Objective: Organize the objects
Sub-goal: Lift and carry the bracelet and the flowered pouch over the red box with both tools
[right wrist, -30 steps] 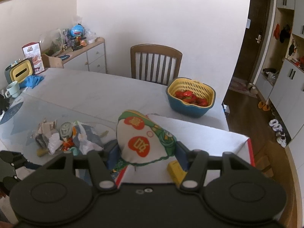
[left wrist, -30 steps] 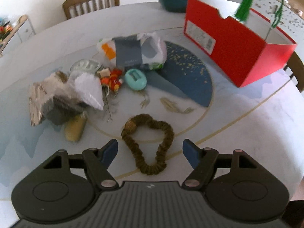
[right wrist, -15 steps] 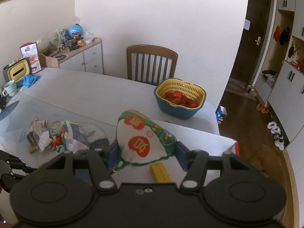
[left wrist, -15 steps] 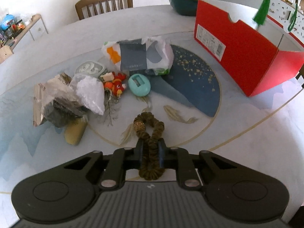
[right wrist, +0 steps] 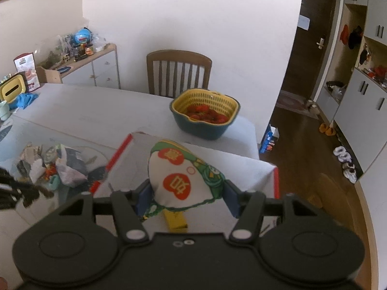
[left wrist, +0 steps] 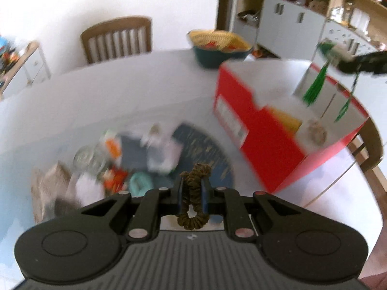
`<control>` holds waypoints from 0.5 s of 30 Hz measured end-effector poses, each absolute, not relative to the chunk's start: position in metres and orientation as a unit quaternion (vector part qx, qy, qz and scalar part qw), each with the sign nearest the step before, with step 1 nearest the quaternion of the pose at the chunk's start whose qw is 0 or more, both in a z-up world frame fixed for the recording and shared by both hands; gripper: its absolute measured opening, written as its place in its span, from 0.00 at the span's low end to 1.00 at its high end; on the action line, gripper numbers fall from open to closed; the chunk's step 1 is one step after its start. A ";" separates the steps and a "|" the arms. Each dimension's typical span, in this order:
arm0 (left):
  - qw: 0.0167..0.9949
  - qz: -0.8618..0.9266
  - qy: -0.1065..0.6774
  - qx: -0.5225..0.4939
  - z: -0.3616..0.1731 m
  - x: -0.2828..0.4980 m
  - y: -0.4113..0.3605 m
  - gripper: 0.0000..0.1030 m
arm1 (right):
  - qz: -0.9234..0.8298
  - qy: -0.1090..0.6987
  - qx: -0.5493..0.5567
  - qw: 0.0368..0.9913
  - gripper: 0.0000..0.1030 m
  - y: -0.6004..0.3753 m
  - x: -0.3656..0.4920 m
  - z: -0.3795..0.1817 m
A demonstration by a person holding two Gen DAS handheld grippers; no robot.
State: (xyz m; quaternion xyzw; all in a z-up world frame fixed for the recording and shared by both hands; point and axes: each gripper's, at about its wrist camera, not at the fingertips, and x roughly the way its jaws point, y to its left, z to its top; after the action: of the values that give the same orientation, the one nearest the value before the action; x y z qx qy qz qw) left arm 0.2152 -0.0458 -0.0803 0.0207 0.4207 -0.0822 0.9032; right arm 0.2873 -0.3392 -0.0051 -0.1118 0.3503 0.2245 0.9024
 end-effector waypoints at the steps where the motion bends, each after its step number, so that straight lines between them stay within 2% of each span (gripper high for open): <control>1: 0.905 -0.089 0.416 0.023 -0.074 0.220 -0.052 0.13 | 0.223 0.352 -0.112 0.902 0.59 -0.342 0.289 -0.007; 7: 0.911 -0.138 0.387 0.028 -0.042 0.246 -0.092 0.13 | 0.213 0.361 -0.113 0.901 0.59 -0.357 0.302 -0.017; 15: 0.900 -0.194 0.386 0.053 -0.041 0.281 -0.153 0.13 | 0.199 0.375 -0.115 0.898 0.59 -0.367 0.322 -0.034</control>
State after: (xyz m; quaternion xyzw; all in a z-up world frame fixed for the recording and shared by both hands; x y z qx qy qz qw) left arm 0.2813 -0.1531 -0.0408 0.0528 0.3860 -0.1937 0.9004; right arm 0.3218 -0.3668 -0.0340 -0.1149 0.3752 0.1989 0.8980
